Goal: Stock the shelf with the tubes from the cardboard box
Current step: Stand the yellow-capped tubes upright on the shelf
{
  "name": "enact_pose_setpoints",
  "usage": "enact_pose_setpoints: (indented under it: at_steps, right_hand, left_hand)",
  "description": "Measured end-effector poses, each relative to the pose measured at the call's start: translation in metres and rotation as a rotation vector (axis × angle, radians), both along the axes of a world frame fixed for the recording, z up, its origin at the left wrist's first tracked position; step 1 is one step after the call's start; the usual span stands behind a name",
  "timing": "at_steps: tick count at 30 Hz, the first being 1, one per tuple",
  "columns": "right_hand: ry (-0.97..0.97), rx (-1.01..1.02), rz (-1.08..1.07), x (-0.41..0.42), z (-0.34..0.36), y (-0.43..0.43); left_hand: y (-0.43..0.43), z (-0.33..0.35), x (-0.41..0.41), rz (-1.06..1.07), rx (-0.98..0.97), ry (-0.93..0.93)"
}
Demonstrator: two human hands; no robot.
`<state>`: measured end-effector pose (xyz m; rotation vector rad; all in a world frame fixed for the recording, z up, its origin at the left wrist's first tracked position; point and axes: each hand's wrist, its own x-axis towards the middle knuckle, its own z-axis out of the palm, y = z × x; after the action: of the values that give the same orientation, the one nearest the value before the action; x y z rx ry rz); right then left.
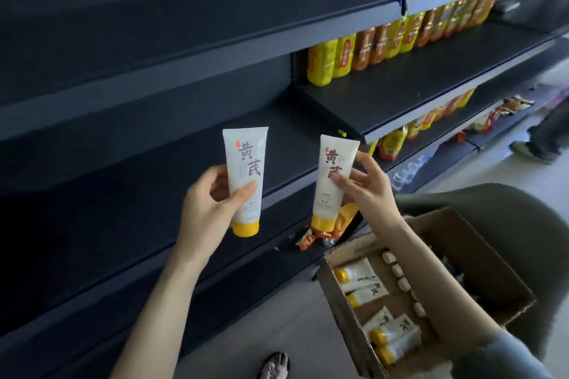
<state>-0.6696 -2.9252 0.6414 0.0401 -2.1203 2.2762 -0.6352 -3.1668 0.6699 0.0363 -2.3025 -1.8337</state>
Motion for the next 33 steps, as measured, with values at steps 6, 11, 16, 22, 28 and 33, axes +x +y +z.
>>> enact_pose_setpoints:
  at_steps: [6, 11, 16, 22, 28, 33]
  right_hand:
    - [0.09, -0.03, 0.151, 0.003, 0.042, -0.038]
    - [0.181, -0.041, 0.306, 0.006, 0.08, -0.091]
    - [0.265, -0.073, 0.411, 0.01, 0.11, -0.158]
    - [0.298, -0.125, 0.488, 0.02, 0.132, -0.242]
    - [0.359, -0.146, 0.535, 0.026, 0.158, -0.315]
    - [0.4, -0.18, 0.543, 0.025, 0.176, -0.363]
  left_hand:
    - [-0.039, 0.037, 0.048, 0.158, -0.002, 0.108]
    - [-0.086, 0.072, 0.075, 0.287, 0.026, 0.173]
    - [-0.141, 0.1, 0.093, 0.372, -0.012, 0.23]
    - [-0.212, 0.125, 0.12, 0.431, -0.058, 0.273]
    - [-0.275, 0.145, 0.14, 0.471, -0.052, 0.314]
    - [-0.317, 0.155, 0.15, 0.503, -0.068, 0.328]
